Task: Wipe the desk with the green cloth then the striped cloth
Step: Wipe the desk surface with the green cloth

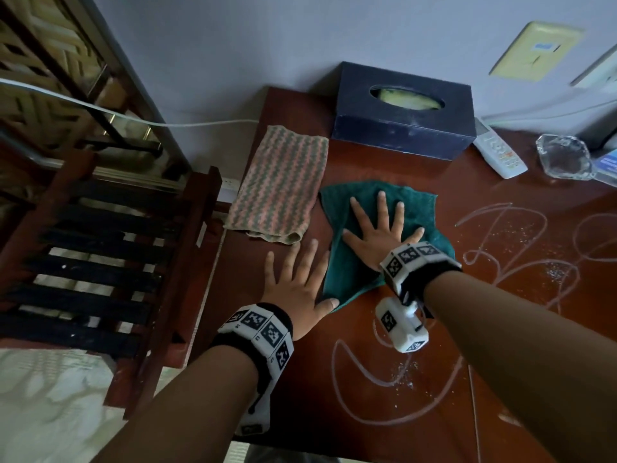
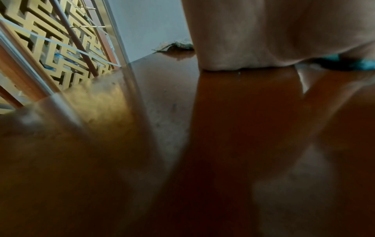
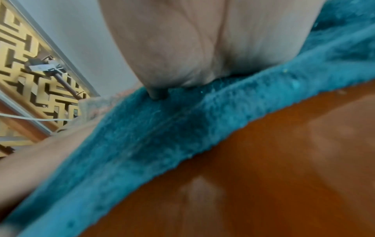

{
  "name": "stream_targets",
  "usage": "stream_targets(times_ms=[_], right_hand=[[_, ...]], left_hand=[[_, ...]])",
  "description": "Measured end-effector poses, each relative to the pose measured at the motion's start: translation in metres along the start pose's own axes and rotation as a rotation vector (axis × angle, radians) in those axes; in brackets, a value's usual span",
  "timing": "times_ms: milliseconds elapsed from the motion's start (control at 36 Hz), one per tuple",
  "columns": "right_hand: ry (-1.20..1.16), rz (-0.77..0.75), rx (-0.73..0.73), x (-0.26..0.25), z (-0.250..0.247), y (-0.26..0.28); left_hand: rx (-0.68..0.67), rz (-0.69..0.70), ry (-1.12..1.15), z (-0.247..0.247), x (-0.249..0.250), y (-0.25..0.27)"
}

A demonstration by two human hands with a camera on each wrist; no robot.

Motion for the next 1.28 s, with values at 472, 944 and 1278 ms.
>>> stream_targets(times_ms=[472, 944, 1278], right_hand=[[0.075, -0.062, 0.056, -0.008, 0.010, 0.017], [0.102, -0.110, 0.074, -0.030, 0.033, 0.089], [0.050, -0.119, 0.012, -0.039, 0.048, 0.074]], left_hand=[[0.009, -0.002, 0.074, -0.003, 0.000, 0.001], [0.118, -0.121, 0.104, 0.031, -0.033, 0.068], [0.076, -0.166, 0.050, 0.037, -0.035, 0.063]])
Point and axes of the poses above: each hand's wrist, its own y-axis away from the middle knuckle, its own z-axis out of the palm, x = y × z, the point moved 10 cm from there along -y, towards the middle knuckle, and after that the axes turned 13 degrees about y, right-handed, at the moved point
